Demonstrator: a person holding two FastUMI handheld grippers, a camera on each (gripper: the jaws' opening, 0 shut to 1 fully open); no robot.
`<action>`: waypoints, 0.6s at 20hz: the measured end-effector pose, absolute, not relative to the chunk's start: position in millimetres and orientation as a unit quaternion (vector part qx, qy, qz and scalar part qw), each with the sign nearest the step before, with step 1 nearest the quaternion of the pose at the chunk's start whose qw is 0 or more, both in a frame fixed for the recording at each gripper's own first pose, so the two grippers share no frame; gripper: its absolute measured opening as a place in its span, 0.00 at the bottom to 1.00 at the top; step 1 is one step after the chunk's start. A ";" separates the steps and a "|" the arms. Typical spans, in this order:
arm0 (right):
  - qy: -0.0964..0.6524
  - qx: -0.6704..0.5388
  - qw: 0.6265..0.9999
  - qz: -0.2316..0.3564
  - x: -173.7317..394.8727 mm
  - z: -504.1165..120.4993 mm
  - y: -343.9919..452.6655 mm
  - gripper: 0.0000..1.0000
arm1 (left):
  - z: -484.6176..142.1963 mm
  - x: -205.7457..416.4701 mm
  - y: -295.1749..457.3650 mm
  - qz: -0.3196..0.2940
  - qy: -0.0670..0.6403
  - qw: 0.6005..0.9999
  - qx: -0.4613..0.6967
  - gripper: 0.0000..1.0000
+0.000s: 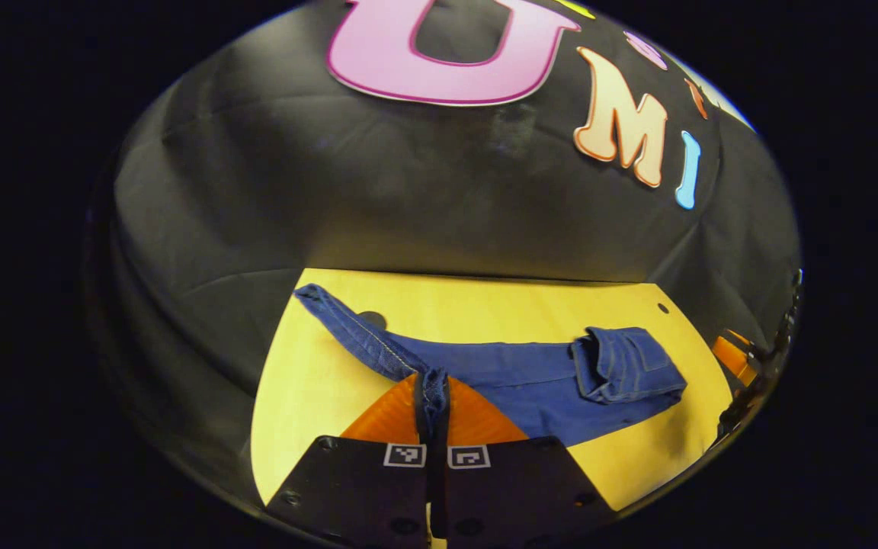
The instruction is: Grasp the waist and the cuffs of the jeans and fold them to make the two legs overlap; first hold the waist and fold one-third of the jeans toward the cuffs, then hold the cuffs and fold the remaining one-third in the same direction to finish folding.
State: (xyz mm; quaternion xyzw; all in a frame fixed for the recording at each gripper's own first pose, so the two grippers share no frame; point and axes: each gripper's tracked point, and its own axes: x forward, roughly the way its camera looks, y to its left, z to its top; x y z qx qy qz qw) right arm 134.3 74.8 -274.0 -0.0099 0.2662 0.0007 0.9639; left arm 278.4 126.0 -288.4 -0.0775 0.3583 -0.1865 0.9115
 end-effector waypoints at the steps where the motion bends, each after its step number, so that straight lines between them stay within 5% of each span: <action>1: 0.265 -0.012 0.964 0.000 130.6 -269.8 65.2 0.96 | -281.7 278.9 111.2 -0.194 0.352 0.912 -0.080 0.00; 12: 0.248 -0.011 0.968 -0.025 109.8 -228.8 -39.4 0.96 | -233.7 261.9 -40.0 -0.260 0.323 0.907 -0.068 0.00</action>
